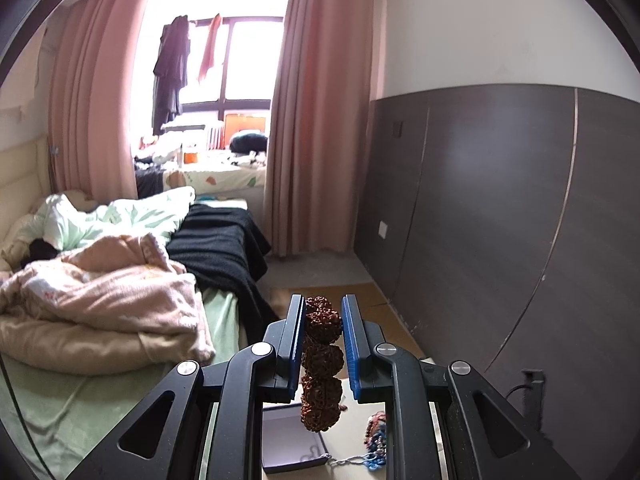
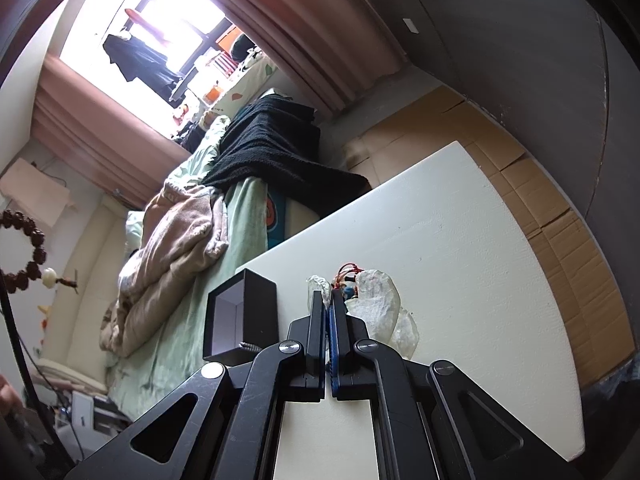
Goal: Organize jewelry
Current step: 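Lower the brown bracelet into the black box and open the left tool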
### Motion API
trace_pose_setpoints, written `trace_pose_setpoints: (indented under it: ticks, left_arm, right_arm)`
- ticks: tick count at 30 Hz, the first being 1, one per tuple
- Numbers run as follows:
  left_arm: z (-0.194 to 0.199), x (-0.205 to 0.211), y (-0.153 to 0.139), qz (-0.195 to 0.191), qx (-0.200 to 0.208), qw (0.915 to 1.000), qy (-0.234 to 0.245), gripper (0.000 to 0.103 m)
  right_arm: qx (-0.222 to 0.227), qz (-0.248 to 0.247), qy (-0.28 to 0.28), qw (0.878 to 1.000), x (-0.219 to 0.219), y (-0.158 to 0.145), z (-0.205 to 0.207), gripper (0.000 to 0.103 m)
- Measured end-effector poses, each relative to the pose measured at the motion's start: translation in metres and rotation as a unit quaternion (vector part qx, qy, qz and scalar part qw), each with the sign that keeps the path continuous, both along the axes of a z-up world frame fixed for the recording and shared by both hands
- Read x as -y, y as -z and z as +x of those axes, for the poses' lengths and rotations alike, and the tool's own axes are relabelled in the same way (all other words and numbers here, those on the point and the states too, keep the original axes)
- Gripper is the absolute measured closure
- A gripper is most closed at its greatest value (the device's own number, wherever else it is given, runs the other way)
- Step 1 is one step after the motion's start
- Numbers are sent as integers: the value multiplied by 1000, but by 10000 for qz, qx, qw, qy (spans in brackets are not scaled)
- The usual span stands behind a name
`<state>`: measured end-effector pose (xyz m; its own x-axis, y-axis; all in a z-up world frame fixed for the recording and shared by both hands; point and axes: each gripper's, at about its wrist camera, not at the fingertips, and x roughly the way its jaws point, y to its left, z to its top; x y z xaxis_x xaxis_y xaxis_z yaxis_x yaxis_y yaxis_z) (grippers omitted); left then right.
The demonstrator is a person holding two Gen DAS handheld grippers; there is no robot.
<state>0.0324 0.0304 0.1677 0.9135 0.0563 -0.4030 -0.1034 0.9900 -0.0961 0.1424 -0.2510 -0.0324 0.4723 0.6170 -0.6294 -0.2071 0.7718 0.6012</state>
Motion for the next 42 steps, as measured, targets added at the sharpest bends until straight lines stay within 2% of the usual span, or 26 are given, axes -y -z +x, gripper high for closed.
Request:
trace_pose_setpoints:
  ticks: [10, 14, 18, 25, 29, 32, 36, 38, 42]
  left_arm:
    - [26, -26, 70, -631, -526, 9965, -152, 84]
    - [32, -32, 99, -1019, -694, 9921, -246, 84]
    - [39, -36, 127, -1224, -848, 9883, -332, 84]
    - [55, -40, 161, -1366, -1124, 9835, -371, 84]
    - [62, -45, 177, -1777, -1065, 9778, -302, 84]
    - [66, -51, 190, -1751, -1300, 9741, -604, 83]
    - [66, -68, 207, -2167, -1784, 9577, -633, 71]
    - [59, -75, 205, -2189, -1735, 9573, -751, 70]
    - [42, -87, 190, -2214, -1470, 9603, -853, 49]
  right_arm:
    - [-12, -122, 16, 9999, -4, 1, 2, 100]
    - [-25, -209, -30, 9998, -9, 3, 4, 100]
    - [-10, -300, -97, 9995, -17, 5, 4, 100]
    - [-53, -454, -216, 9987, -35, 13, 6, 100]
    - [-34, -543, -275, 9981, -42, 16, 7, 100]
    - [-27, -576, -289, 9979, -46, 18, 9, 100]
    - [-89, -596, -288, 9978, -50, 22, 10, 100]
    - [-77, -582, -307, 9978, -51, 22, 9, 100]
    - [95, -427, -392, 9983, -56, 14, 2, 100]
